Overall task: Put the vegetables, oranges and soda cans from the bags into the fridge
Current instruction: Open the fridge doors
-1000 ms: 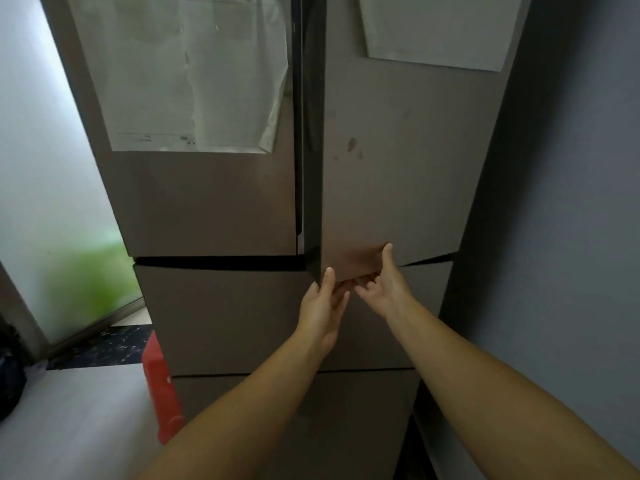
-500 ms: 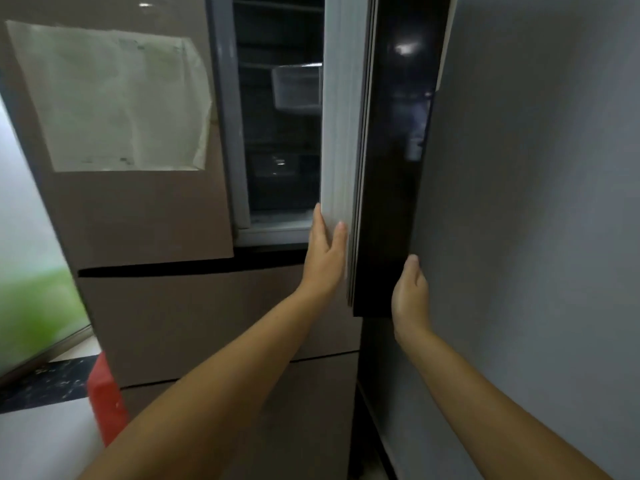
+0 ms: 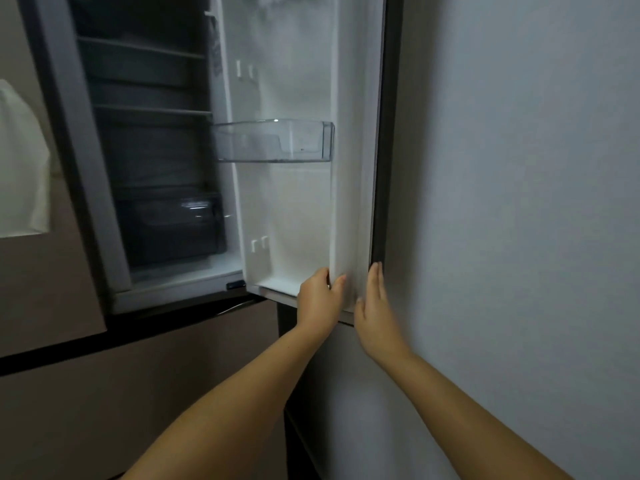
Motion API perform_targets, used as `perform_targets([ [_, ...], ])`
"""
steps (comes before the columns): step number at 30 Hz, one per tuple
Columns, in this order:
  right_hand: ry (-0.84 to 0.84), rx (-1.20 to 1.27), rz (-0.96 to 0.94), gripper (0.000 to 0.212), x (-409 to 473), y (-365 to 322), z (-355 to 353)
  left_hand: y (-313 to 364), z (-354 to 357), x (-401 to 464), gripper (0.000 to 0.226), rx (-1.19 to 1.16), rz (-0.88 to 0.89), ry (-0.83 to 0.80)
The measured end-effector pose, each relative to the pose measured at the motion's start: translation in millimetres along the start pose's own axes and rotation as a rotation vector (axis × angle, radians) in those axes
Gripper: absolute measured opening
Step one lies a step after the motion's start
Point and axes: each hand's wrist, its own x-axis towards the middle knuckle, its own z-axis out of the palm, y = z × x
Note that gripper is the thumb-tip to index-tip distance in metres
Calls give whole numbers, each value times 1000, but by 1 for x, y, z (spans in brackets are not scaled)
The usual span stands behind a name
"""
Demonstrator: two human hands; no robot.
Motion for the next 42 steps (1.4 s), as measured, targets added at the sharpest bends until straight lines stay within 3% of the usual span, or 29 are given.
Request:
perform_targets([
  [14, -164, -107, 128, 63, 22, 16, -34, 19, 29, 16, 29, 211, -33, -105],
  [17, -83, -87, 153, 55, 15, 27, -21, 10, 13, 8, 29, 40, -21, -220],
  [19, -32, -85, 230, 50, 8, 29, -8, -7, -8, -1, 36, -13, -43, -213],
  [21, -5, -71, 312, 61, 4, 27, 11, -33, -36, -8, 34, 5, -83, -146],
  [24, 107, 176, 489, 79, -1, 15, 48, -79, -88, -18, 28, 30, -222, -42],
  [26, 88, 396, 653, 85, -8, 3, 87, -108, -126, -25, 25, -86, -405, 75],
  [28, -103, 541, 723, 76, -25, -22, 130, -131, -161, -27, 24, -282, -579, 219],
  [30, -344, 570, 616, 63, -35, -56, 168, -146, -195, -26, 30, -486, -677, 366],
  [32, -481, 522, 407, 52, -25, -94, 196, -159, -226, -24, 40, -696, -731, 480],
  [36, -571, 500, 98, 41, 20, -167, 243, -186, -273, -16, 58, -1021, -817, 615],
  [42, -581, 681, 92, 39, 77, -231, 296, -217, -312, 14, 75, -1432, -714, 754],
])
